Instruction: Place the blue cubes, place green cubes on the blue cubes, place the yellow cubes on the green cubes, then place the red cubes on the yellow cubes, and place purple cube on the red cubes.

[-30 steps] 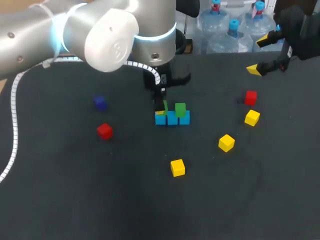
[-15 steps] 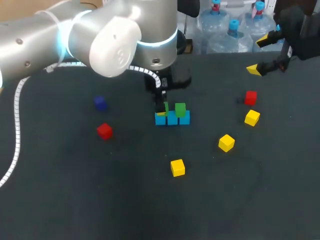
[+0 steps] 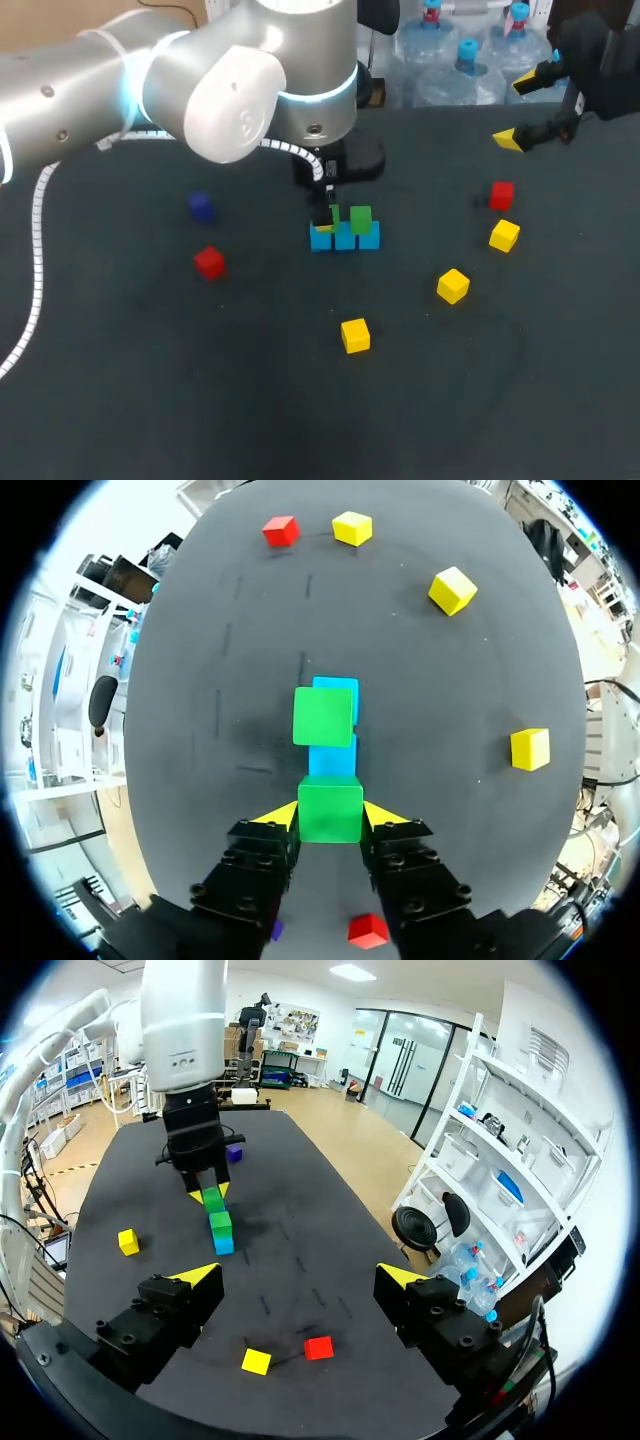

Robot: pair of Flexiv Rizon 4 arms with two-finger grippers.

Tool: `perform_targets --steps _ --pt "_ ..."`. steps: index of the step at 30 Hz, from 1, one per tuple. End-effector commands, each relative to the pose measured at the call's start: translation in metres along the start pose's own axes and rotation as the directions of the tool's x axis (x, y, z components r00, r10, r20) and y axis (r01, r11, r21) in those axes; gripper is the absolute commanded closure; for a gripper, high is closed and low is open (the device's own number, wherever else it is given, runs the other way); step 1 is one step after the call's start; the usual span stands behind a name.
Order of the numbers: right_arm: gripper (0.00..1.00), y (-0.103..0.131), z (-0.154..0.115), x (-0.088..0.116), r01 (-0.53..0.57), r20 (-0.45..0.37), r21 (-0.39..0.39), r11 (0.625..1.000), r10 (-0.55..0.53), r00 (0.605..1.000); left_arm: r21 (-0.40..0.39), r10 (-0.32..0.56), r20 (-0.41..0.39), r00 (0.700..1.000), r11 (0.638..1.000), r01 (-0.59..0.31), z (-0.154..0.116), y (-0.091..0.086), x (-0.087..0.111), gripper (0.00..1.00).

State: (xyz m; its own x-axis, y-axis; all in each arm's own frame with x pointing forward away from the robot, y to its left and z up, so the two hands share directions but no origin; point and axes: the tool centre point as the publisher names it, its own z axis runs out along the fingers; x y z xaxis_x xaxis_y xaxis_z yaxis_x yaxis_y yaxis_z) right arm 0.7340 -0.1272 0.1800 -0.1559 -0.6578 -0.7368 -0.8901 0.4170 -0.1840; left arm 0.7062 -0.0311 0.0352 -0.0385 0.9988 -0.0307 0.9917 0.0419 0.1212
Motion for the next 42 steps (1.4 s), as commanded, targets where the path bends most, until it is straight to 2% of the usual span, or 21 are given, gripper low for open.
perform_targets --steps 1,14,16,42 --pt "0.0 -0.0003 0.0007 0.0001 0.0 0.001 0.0 1.0 0.0 1.0 0.003 0.003 0.0 1.0 1.0 -0.003 0.0037 0.0026 -0.0008 1.0" --pt "0.0 -0.0003 0.0007 0.0001 0.0 0.001 0.0 1.0 0.0 1.0 0.0 0.004 -0.01 1.0 1.0 -0.004 0.0075 0.0052 -0.0005 1.0" --pt "0.0 -0.0003 0.0007 0.0001 0.0 0.001 0.0 1.0 0.0 1.0 -0.001 0.005 -0.01 1.0 1.0 -0.005 0.0078 0.0051 -0.0005 0.95" --pt "0.0 -0.0003 0.0007 0.0001 0.0 0.001 0.0 1.0 0.0 1.0 -0.005 -0.007 -0.002 1.0 1.0 0.007 0.0103 0.0068 -0.0003 0.96"
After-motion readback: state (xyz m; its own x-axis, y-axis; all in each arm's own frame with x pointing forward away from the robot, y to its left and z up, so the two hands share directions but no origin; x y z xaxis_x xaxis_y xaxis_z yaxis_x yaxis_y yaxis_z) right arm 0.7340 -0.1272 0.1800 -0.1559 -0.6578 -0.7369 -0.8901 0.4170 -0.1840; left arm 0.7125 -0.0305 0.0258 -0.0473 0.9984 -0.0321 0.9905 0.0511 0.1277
